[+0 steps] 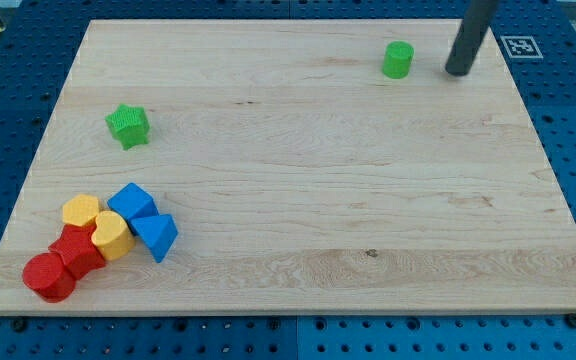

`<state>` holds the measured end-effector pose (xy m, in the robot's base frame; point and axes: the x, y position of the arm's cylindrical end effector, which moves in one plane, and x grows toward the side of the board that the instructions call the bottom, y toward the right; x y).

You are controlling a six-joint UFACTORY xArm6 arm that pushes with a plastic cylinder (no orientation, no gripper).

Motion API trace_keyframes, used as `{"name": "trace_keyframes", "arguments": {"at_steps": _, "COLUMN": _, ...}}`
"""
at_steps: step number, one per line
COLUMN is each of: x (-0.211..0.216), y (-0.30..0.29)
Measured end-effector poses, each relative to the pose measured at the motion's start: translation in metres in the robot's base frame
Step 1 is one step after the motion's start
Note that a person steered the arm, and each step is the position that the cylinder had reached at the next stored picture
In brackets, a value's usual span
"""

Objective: Place the green circle at the top right side of green star

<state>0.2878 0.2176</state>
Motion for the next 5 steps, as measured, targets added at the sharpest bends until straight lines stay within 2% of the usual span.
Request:
{"name": "trace_keyframes", "arguments": {"at_steps": 1, "x": -0.037, "y": -0.029}}
{"name": "trace_keyframes", "arguments": {"at_steps": 3, "x": -0.004, "y": -0.056}}
{"name": "trace_keyframes", "arguments": {"at_steps": 5, "x": 0.001, "y": -0.107}}
